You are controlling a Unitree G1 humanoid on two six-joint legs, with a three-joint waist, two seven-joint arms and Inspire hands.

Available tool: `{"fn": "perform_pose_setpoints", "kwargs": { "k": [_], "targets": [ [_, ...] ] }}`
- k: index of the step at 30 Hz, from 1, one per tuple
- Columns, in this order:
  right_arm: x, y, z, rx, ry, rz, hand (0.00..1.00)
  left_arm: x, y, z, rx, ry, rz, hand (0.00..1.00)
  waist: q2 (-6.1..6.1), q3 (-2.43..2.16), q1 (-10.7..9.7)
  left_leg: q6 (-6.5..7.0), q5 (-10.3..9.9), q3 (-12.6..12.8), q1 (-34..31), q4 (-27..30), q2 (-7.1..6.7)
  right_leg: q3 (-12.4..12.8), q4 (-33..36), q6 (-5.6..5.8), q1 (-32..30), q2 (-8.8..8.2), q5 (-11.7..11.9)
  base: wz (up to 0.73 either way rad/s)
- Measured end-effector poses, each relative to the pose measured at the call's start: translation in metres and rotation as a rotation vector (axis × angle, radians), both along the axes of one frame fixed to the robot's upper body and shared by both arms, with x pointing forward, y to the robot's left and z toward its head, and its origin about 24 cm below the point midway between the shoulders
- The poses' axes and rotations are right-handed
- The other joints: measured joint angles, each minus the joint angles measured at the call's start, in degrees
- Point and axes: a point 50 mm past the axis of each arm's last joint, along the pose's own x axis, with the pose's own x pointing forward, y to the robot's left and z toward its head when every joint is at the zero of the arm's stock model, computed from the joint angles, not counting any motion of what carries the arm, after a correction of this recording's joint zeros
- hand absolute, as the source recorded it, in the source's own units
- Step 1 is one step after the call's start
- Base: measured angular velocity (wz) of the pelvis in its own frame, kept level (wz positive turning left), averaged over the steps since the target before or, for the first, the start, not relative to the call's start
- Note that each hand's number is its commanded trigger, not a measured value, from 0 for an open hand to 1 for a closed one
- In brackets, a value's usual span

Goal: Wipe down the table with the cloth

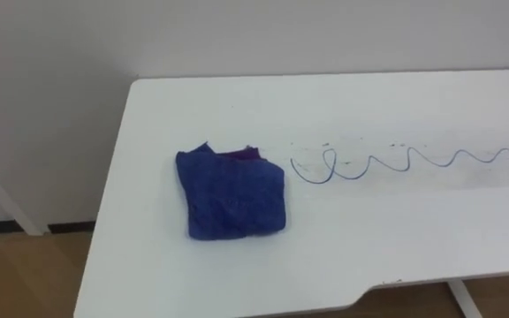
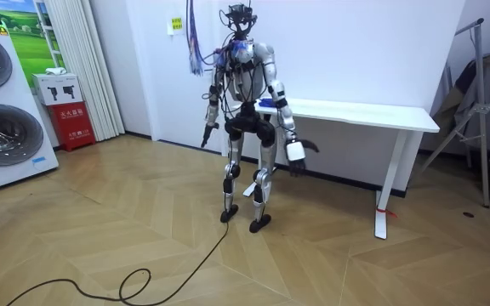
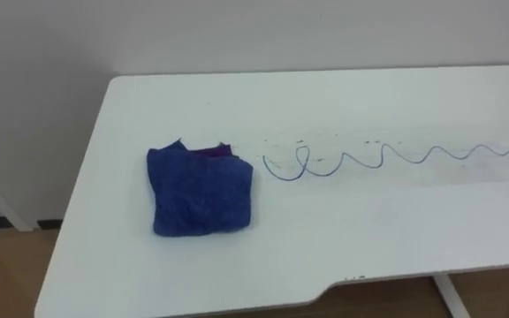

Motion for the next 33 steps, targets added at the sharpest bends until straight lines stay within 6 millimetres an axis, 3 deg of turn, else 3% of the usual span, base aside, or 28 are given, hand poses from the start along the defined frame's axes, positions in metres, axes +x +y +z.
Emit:
{"fn": "perform_pose_setpoints", "kwargs": {
  "k": [2,3,5,6,8,9,11,12,14,15,17,20,26,33],
  "targets": [
    [0.029,-0.032,0.015,-0.164,-0.051,0.026,0.00,0.005,0.005,0.003,0.029,-0.014,-0.018,0.00,-0.65,0.05,-0.7,0.02,0.0,0.1,-0.1,-0.2,-0.01,0.3,0.2,0.04,-0.5,0.06,0.3,-0.10],
    [0.041,-0.039,0.019,-0.205,-0.075,0.044,0.00,0.006,0.006,0.003,0.032,-0.018,-0.020,0.00,-0.98,-0.03,-0.9,0.03,0.0,0.2,-0.2,-0.2,-0.01,0.4,0.4,0.04,-0.7,0.07,0.3,-0.20],
    [0.095,-0.056,0.038,-0.352,-0.203,0.136,0.00,0.013,0.006,0.003,0.034,-0.035,-0.038,0.00,-1.41,0.17,-1.1,0.04,0.0,1.4,-0.6,-0.2,0.11,1.2,1.0,-0.02,-1.9,0.27,0.6,-0.23],
    [0.108,-0.060,0.045,-0.395,-0.233,0.170,0.00,0.014,0.005,0.002,0.031,-0.035,-0.051,0.00,-1.54,0.15,-1.0,0.05,0.0,1.5,-0.9,-0.2,0.11,1.2,1.1,-0.03,-2.3,0.29,0.7,-0.16],
    [0.160,-0.068,0.077,-0.566,-0.361,0.292,0.00,0.025,0.001,0.001,0.019,-0.057,-0.095,0.00,-1.84,0.09,-0.7,0.07,0.0,1.7,-1.7,-0.2,0.11,1.6,1.1,0.01,-3.4,0.41,1.2,-0.11],
    [0.173,-0.068,0.087,-0.615,-0.393,0.333,0.00,0.027,0.000,0.000,0.013,-0.060,-0.110,0.00,-1.85,0.14,-0.6,0.07,0.0,1.9,-2.0,-0.1,0.14,1.8,1.0,0.03,-3.6,0.46,1.3,-0.11],
    [0.211,-0.065,0.129,-0.828,-0.494,0.494,0.00,0.032,-0.003,0.000,0.004,-0.074,-0.151,0.00,-1.44,-0.31,0.1,0.09,0.0,2.2,-2.6,0.0,0.19,1.9,1.2,0.01,-4.4,0.50,1.4,-0.06],
    [0.219,-0.062,0.141,-0.889,-0.522,0.534,0.00,0.034,-0.004,-0.001,0.002,-0.077,-0.160,0.00,-1.40,-0.19,0.5,0.10,0.0,2.2,-2.7,0.1,0.21,1.9,1.2,-0.02,-4.5,0.51,1.5,0.00],
    [0.247,-0.041,0.179,-1.064,-0.642,0.685,0.00,0.035,-0.010,-0.003,-0.018,-0.067,-0.199,0.00,-0.89,-0.05,0.8,0.09,0.0,2.1,-2.8,0.1,0.22,1.9,0.9,-0.05,-4.5,0.54,1.5,0.00],
    [0.253,-0.033,0.187,-1.099,-0.670,0.728,0.00,0.036,-0.012,-0.004,-0.025,-0.067,-0.212,0.00,-1.04,-0.16,1.1,0.09,0.0,2.1,-2.8,0.1,0.22,1.9,0.9,-0.04,-4.5,0.53,1.5,0.00],
    [0.270,-0.005,0.212,-1.223,-0.749,0.890,0.00,0.041,-0.018,-0.006,-0.041,-0.074,-0.242,0.00,-0.51,0.16,2.5,0.09,0.0,1.6,-2.6,0.1,0.24,1.8,0.9,-0.05,-4.4,0.60,1.5,-0.05],
    [0.288,0.031,0.229,-1.294,-0.868,1.049,0.00,0.053,-0.022,-0.006,-0.040,-0.110,-0.287,0.00,-0.23,0.32,4.3,0.09,0.0,0.7,-2.8,0.1,0.29,1.2,0.9,-0.05,-4.4,0.58,1.5,0.02],
    [0.315,0.092,0.248,-1.356,-0.992,1.349,0.00,0.063,-0.028,-0.007,-0.050,-0.136,-0.355,0.00,-0.45,0.41,8.1,0.09,0.0,-0.9,-3.1,0.0,0.36,0.0,0.8,-0.05,-4.0,0.63,1.5,0.08],
    [0.317,0.144,0.246,-1.371,-1.040,1.672,0.00,0.070,-0.030,-0.006,-0.052,-0.147,-0.422,0.00,-1.27,0.44,11.5,0.09,0.0,-2.2,-4.2,0.0,0.23,-2.5,-0.2,-0.05,-4.2,0.25,1.5,0.15]
  ]
}}
